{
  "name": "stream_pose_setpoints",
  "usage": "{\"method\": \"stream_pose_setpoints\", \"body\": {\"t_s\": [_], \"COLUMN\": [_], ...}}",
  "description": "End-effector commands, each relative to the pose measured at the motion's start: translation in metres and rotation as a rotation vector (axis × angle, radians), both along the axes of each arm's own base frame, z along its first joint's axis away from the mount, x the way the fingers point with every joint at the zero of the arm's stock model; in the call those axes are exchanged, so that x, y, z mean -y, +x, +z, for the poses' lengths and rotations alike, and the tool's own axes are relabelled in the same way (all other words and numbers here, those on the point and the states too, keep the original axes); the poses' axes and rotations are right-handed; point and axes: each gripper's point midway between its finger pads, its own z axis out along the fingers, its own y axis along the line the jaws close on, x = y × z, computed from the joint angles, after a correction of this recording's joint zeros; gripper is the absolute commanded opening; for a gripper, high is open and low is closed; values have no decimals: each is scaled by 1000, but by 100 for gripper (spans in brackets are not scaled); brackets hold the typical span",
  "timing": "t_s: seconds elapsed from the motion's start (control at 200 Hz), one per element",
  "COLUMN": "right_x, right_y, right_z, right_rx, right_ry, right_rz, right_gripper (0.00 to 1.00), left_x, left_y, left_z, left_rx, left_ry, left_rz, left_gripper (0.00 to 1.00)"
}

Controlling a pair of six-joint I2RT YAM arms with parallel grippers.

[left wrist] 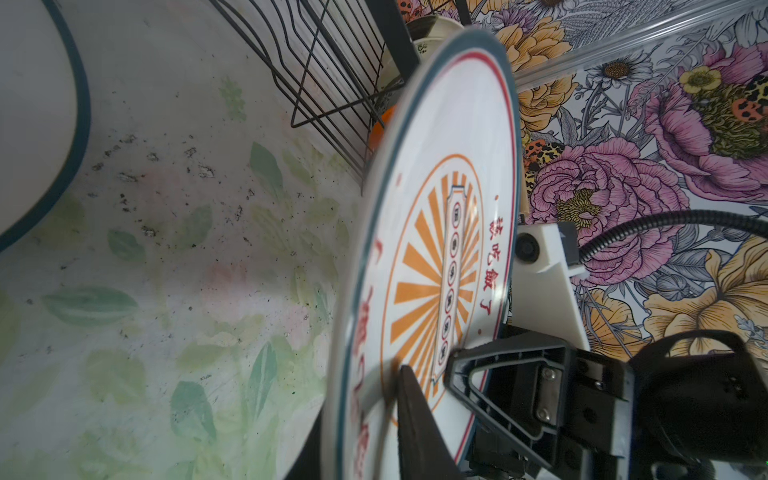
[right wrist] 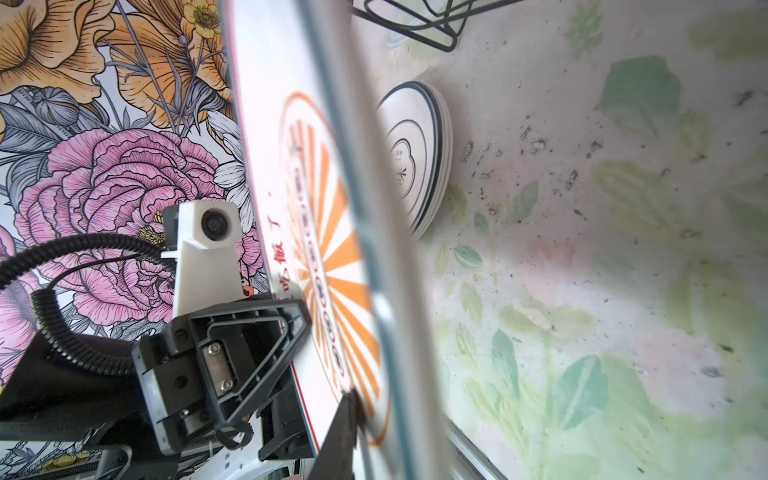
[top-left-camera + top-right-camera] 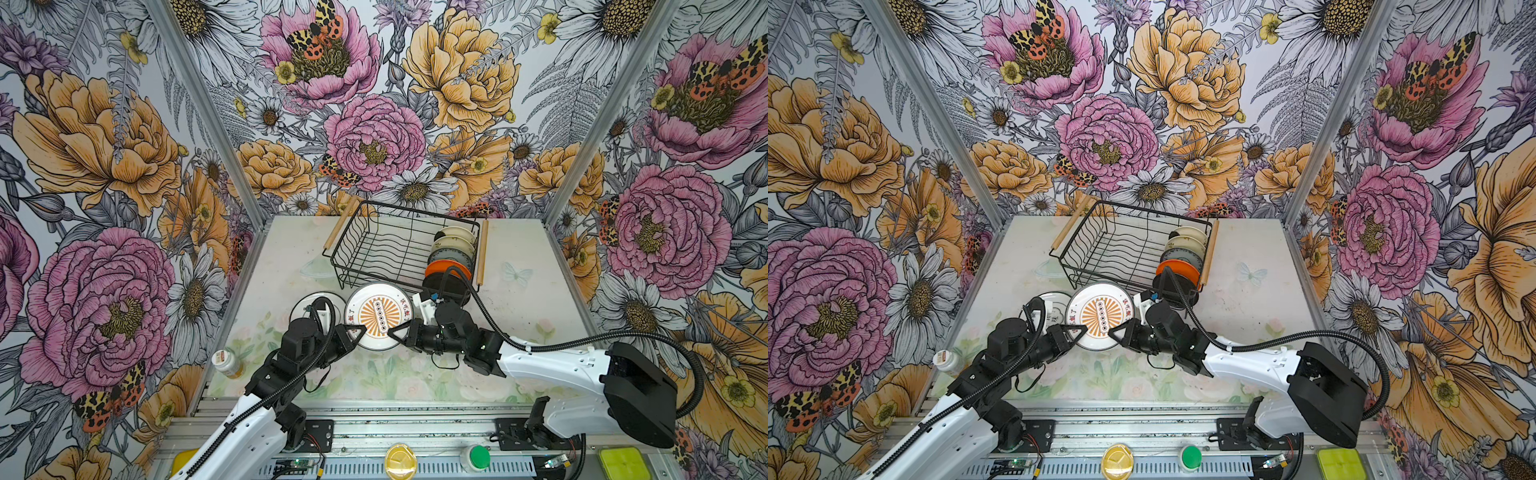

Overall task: Unload the plates from the dish rack
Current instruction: 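Grasp the plate's rim with the left gripper while the right gripper holds it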

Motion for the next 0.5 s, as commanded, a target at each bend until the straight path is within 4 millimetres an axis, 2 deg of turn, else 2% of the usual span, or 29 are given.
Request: {"method": "stream_pose_setpoints", "body": {"t_s": [0.0,0.13,0.235,0.315,0.495], "right_x": [-22,-22,-20,-15,11], "right_y": [-4,-1,1,3,10], "right_z": [42,41,44,43,39], "right_rx": [102,106,115,119,152], "right_ry": [105,103,101,90,0], "right_rz": [68,63,59,54,8], "right_gripper": [25,34,36,43,61], "left_x": [6,2,-2,-6,-23], "left_y": [-7,-7,-7,-6,-3], "left_z": [0,-2,-4,-3,-1], "left_rx": [7,-4,-17,-22,-48], "left_ry": [26,40,46,41,40], "left_rz": [-67,-58,-46,-30,34], "left_gripper": [15,12,8,6,1]}}
